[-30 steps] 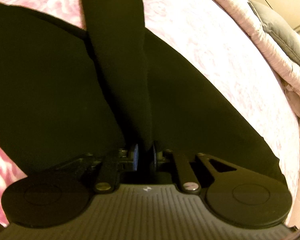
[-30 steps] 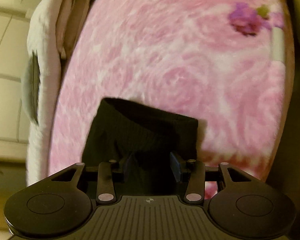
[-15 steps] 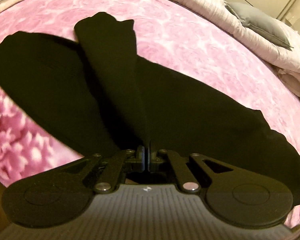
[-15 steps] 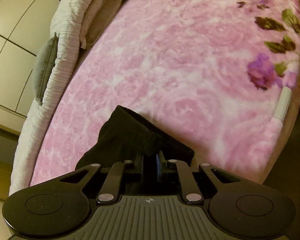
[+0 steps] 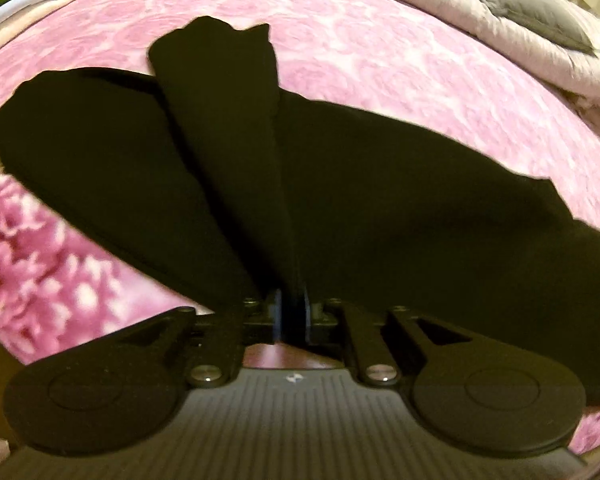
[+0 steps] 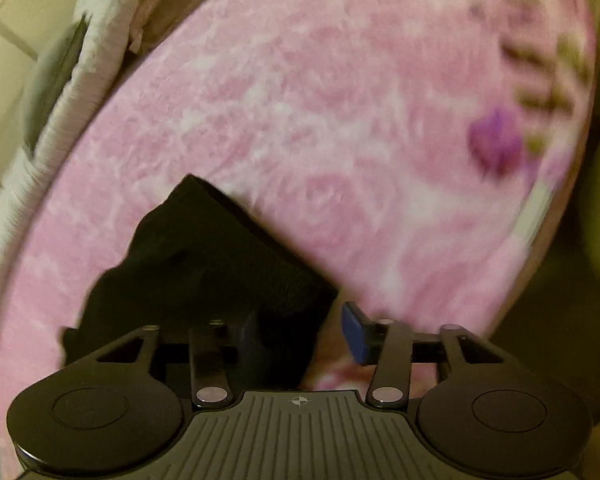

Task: Fold clothes
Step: 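Fold the trousers in half lengthwise, laying the held leg over the other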

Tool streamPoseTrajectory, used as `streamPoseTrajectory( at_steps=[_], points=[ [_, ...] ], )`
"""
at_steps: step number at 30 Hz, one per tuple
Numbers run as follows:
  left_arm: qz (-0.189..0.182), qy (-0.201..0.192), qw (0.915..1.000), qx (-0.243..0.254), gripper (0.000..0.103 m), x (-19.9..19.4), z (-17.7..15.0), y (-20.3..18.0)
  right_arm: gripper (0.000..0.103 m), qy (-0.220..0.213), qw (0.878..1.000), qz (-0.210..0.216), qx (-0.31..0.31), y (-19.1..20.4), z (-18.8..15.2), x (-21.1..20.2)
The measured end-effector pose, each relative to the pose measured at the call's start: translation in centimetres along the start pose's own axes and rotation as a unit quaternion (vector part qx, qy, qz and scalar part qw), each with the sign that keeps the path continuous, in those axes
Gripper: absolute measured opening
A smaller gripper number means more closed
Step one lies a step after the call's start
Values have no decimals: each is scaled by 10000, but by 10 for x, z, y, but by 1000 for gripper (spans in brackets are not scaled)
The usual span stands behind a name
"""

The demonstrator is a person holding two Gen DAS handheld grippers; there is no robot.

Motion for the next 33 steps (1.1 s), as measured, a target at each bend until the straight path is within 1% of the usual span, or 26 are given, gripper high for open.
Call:
streamPoseTrajectory(
  at_steps=[3,4,5,6,8,11,14,16,19,22,24,27,30,32,33],
  points=[
    [33,-31,9999,-114,10,-21,3,5,48,-478,9950,-548,-683,23,5,-24],
    [60,-38,9999,-149,10,-28,4,8,48,-521,9944,-442,-802,30,6,-30],
    [71,-44,9998,-206,10,-33,6,12,48,-466,9953,-196,-823,36,6,-31],
    [81,-50,9996,-263,10,-38,8,16,48,-320,9960,144,-824,43,5,-30],
    [89,-72,9991,-403,10,-45,14,25,48,82,9940,589,-916,61,-1,-20],
    [94,-112,9979,-638,10,-51,27,41,48,555,9848,762,-1461,103,-20,0],
    [265,-42,9972,-699,10,-49,42,58,47,951,9711,971,-1960,146,-43,19],
    [390,59,9968,-700,10,-46,52,72,47,1107,9637,942,-2241,176,-59,33],
    [527,250,9961,-669,10,-40,63,94,47,1190,9545,1014,-2538,221,-80,49],
    [511,382,9963,-570,10,-28,78,120,47,1240,9467,1190,-2725,272,-99,61],
    [534,385,9965,-513,10,-20,90,139,47,1255,9432,1304,-2787,303,-114,70],
    [610,341,9964,-472,10,-10,113,170,46,1325,9414,1383,-2777,339,-137,91],
    [664,375,9964,-357,10,7,138,205,45,1420,9442,1273,-2684,372,-162,109],
    [731,430,9960,-282,10,22,153,226,44,1408,9474,1245,-2590,389,-173,119],
    [736,409,9959,-338,8,25,160,233,44,1403,9492,1225,-2538,398,-179,123]
  ],
)
Point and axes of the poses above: each gripper's, at about its wrist camera, not at the fingertips, and x roughly the way its jaws point, y to its left, z to its top, the point moved 3 cm from there along x, roughly the way its jaws point, and after that the axes turned 5 degrees about y, right-handed, at the moved point
